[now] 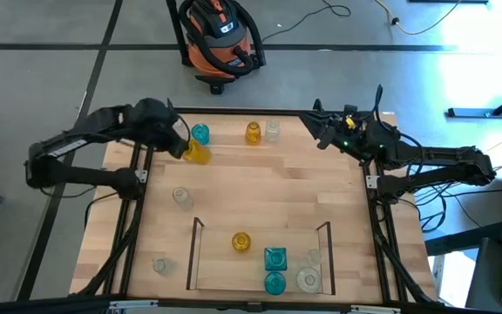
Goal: Sort vases onto shelf
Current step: Put the yellow vase on the shelf aligned with the other yellow vase
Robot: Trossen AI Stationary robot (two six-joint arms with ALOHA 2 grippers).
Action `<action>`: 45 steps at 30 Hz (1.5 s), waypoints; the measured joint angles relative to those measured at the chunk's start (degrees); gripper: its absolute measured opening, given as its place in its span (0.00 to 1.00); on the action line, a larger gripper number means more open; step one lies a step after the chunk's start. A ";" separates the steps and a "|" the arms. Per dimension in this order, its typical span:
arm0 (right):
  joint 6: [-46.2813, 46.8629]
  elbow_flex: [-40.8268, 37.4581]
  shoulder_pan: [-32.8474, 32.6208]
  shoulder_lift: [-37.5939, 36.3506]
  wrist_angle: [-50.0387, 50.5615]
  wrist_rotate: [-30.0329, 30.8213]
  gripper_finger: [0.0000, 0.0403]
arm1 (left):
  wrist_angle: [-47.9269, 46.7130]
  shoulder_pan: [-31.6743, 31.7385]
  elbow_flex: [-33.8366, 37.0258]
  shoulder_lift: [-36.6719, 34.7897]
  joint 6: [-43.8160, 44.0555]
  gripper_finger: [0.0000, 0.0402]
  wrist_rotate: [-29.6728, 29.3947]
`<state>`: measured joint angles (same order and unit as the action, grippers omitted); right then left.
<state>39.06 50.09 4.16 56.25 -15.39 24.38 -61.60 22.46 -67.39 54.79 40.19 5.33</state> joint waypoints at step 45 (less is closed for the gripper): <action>-3.55 -0.02 0.00 0.00 6.65 -25.54 0.34 | -4.79 -56.38 -46.71 61.83 18.91 0.11 -9.24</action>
<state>35.51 50.06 4.16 56.25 -8.74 -1.15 -66.39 -33.92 -114.10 116.62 59.10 -3.90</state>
